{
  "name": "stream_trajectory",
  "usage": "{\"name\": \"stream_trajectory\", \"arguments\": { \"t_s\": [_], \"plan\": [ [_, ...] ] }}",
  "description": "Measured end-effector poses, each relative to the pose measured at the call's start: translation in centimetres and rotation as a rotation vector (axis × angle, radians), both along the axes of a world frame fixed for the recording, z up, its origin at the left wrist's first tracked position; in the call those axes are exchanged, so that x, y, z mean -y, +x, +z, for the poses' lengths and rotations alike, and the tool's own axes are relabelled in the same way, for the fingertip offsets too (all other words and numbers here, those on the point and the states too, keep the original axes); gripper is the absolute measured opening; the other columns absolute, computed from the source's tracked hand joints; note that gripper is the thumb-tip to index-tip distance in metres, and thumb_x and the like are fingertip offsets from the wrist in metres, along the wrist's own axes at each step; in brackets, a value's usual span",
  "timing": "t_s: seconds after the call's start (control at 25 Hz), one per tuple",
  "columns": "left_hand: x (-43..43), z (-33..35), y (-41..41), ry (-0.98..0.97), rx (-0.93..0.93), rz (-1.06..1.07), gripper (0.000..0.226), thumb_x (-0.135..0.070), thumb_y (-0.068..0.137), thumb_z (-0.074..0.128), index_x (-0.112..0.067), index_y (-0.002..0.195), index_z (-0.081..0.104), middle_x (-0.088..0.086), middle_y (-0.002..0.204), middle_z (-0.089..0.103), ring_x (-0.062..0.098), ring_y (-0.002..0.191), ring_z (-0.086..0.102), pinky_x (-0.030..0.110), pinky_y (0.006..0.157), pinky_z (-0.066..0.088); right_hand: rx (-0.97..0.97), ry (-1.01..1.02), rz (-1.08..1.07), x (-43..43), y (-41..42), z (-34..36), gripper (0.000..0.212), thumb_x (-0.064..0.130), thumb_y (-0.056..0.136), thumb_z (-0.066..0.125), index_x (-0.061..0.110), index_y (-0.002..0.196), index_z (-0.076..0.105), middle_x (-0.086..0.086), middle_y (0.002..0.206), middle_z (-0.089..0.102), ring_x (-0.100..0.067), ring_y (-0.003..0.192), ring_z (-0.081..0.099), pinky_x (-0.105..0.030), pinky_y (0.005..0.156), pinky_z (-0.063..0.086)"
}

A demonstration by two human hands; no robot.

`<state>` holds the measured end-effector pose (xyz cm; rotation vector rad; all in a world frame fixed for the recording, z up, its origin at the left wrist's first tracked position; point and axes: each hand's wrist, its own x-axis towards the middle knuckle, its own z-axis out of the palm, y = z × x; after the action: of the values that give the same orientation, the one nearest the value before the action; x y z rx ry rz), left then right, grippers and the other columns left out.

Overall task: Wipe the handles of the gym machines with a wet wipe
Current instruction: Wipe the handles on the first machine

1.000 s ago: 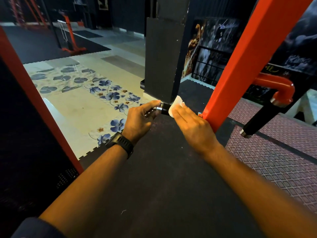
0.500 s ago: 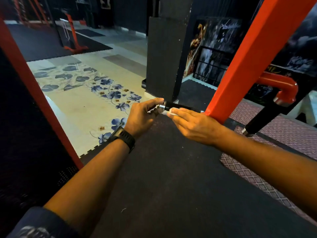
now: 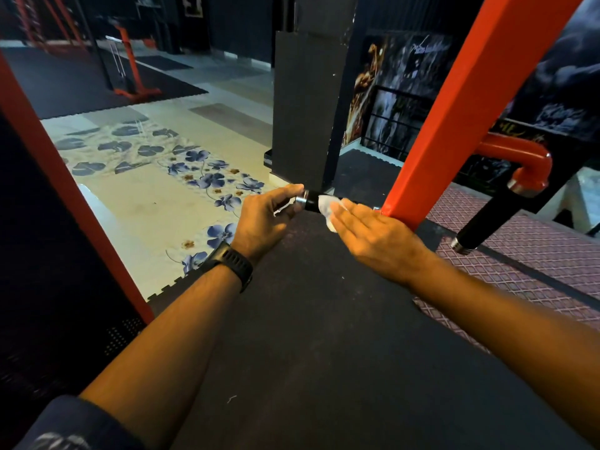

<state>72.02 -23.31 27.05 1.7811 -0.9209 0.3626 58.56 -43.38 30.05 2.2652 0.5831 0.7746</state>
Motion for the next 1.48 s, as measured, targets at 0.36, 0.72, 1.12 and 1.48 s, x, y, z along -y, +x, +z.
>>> {"name": "stream_trajectory", "arguments": {
  "t_s": [0.36, 0.72, 1.12, 1.48],
  "plan": [
    [-0.1, -0.2, -0.4, -0.008, 0.012, 0.022, 0.037, -0.006, 0.091, 0.072, -0.013, 0.126, 0.066, 0.005, 0.123, 0.07, 0.014, 0.115, 0.066, 0.039, 0.098, 0.056, 0.099, 0.683, -0.352, -4.6, 1.6, 1.2, 0.027, 0.018, 0.093, 0.059, 0.003, 0.113, 0.067, -0.011, 0.098, 0.072, -0.025, 0.084, 0.072, -0.033, 0.057, 0.056],
    [0.2, -0.1, -0.4, -0.007, 0.0, 0.007, 0.039, -0.007, 0.091, 0.072, -0.019, 0.127, 0.065, -0.002, 0.122, 0.069, 0.01, 0.113, 0.066, 0.033, 0.098, 0.055, -0.077, 0.702, -0.587, -6.2, 1.6, 3.8, 0.023, 0.016, 0.102, 0.048, 0.016, 0.125, 0.05, -0.003, 0.088, 0.063, -0.021, 0.074, 0.064, -0.03, 0.054, 0.037],
    [-0.2, 0.1, -0.7, -0.028, -0.037, -0.023, 0.042, -0.007, 0.091, 0.071, -0.026, 0.127, 0.061, -0.008, 0.12, 0.067, 0.003, 0.113, 0.065, 0.026, 0.098, 0.054, -0.358, 0.88, -0.864, -6.5, 3.7, 7.7, 0.01, 0.009, 0.097, 0.052, 0.008, 0.102, 0.06, -0.007, 0.081, 0.055, -0.021, 0.071, 0.056, -0.034, 0.058, 0.043],
    [-0.1, 0.1, -0.9, -0.039, -0.001, -0.018, 0.039, -0.007, 0.09, 0.072, -0.023, 0.125, 0.064, -0.01, 0.118, 0.066, 0.004, 0.113, 0.064, 0.023, 0.098, 0.053, 0.067, 0.504, -0.14, -3.3, -1.0, 0.3, 0.043, 0.001, 0.091, 0.043, -0.003, 0.13, 0.059, -0.023, 0.129, 0.062, -0.034, 0.114, 0.065, -0.033, 0.085, 0.057]
  ]
}}
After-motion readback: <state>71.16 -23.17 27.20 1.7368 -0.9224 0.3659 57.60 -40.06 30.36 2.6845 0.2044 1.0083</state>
